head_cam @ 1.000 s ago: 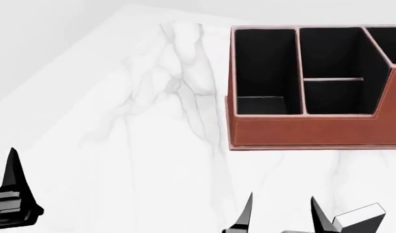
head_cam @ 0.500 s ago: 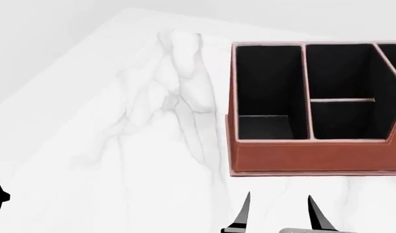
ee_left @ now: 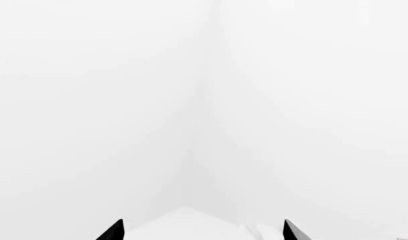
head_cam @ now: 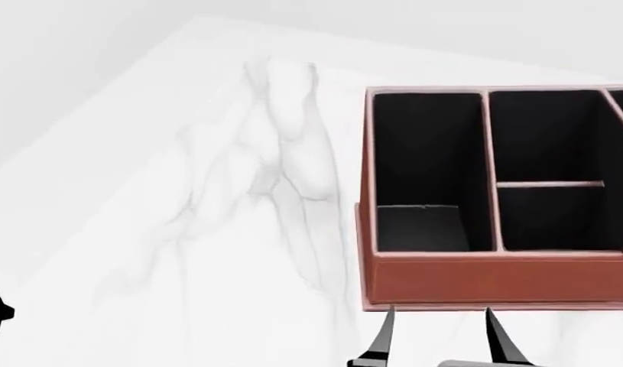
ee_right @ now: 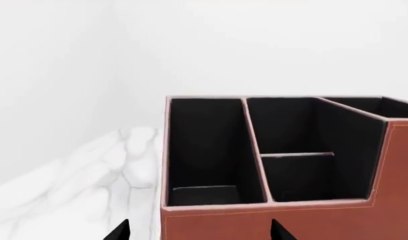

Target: Pick up the book and place it in the left compartment of the caddy.

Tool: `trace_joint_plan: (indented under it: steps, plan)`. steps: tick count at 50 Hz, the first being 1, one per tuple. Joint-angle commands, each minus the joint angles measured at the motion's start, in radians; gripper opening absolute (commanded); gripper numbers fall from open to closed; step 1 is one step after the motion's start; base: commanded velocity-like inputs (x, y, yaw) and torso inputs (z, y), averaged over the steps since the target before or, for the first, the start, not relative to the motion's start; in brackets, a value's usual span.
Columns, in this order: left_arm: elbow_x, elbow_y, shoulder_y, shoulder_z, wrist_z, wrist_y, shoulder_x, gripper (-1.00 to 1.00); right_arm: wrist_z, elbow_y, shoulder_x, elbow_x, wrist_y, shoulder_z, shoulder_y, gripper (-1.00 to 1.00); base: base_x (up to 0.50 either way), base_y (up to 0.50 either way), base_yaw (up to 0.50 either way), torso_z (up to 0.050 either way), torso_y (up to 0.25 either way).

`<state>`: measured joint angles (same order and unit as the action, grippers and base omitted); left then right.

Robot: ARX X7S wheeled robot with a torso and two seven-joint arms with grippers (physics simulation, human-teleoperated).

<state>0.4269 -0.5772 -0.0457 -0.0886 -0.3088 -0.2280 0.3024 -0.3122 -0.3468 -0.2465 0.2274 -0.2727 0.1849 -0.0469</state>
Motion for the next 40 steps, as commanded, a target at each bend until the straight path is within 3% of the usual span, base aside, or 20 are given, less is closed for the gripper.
trace_joint_plan:
  steps: [1,10,15,24,33,40]
  plan:
    - [0.008,0.003,0.006,-0.002,0.001,0.007,0.004,1.0,-0.032,0.022,0.007,-0.024,0.001,0.01,-0.007,1.0,0.0,0.0,0.0,0.0,0.0]
    - [0.012,0.003,0.007,0.001,-0.001,0.009,0.007,1.0,-0.1,0.118,0.062,-0.06,0.062,0.004,-0.027,1.0,0.0,0.0,0.0,0.0,0.0]
    - [0.013,0.004,0.007,0.006,0.001,0.01,0.008,1.0,-0.257,0.21,0.128,-0.157,0.027,-0.003,-0.078,1.0,0.0,0.0,0.0,0.0,0.0]
    - [0.013,-0.001,0.015,0.024,0.007,0.013,0.009,1.0,-0.531,0.297,0.197,-0.287,0.106,-0.047,-0.076,1.0,0.0,0.0,0.0,0.0,0.0]
    - [0.015,-0.005,0.023,0.034,0.012,0.018,0.011,1.0,-0.788,0.23,0.215,-0.336,0.16,-0.134,0.013,1.0,0.0,0.0,0.0,0.0,0.0]
    - [0.008,-0.007,0.029,0.047,0.013,0.023,0.011,1.0,-0.863,0.157,0.207,-0.344,0.154,-0.148,0.069,1.0,0.0,0.0,0.0,0.0,0.0]
